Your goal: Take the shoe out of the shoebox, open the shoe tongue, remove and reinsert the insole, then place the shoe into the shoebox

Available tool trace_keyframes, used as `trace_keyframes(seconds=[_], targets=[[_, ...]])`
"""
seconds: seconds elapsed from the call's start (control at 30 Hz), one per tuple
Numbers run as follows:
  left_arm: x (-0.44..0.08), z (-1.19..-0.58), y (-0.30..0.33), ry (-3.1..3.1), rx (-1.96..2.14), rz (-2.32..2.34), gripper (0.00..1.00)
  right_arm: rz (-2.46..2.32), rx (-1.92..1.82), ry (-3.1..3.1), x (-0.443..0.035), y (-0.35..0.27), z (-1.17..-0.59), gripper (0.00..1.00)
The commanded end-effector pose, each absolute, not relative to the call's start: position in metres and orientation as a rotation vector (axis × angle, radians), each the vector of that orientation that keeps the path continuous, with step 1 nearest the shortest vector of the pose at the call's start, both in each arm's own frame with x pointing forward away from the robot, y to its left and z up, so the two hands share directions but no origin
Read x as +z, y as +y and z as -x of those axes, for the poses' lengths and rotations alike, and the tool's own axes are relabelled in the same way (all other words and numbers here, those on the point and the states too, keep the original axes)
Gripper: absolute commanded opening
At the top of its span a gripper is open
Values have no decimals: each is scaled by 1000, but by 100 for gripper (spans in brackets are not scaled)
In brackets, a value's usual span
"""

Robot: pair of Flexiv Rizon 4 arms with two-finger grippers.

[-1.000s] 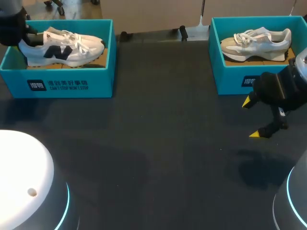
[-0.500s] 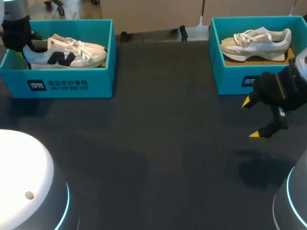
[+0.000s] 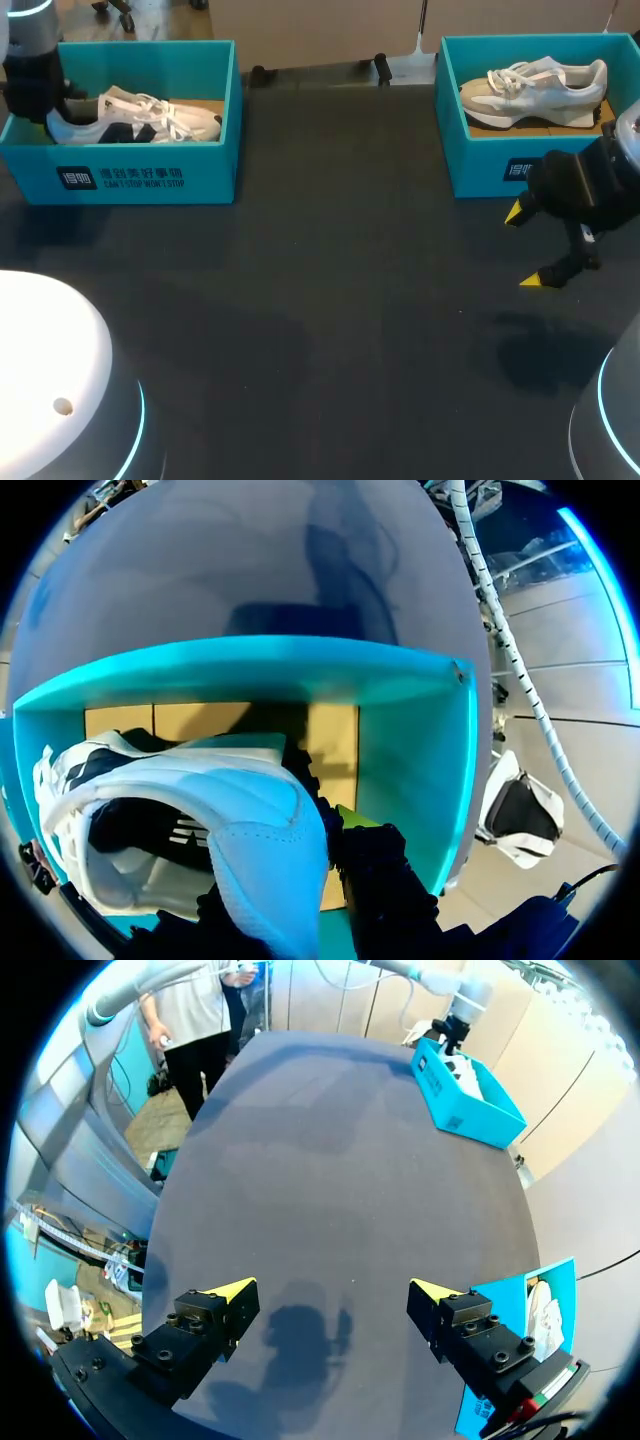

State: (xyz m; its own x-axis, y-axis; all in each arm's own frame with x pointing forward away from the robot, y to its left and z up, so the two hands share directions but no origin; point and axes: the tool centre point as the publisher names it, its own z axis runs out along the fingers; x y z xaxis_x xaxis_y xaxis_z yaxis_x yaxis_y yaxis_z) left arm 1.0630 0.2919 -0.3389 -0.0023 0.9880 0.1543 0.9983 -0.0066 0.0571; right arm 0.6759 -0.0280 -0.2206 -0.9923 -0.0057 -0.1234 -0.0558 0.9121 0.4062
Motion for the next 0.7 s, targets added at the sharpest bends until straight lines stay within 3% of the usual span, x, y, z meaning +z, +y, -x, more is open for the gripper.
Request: trace_keyframes(seconds=[0.03,0.7], targets=[[-343,-1058,294,-2158,-229,2165,0,46,629,2954,-222,-27,-676,100],[-379,-1058,302,-2113,-156,2116,0,46,629,2954,-222,-27,-676,100]])
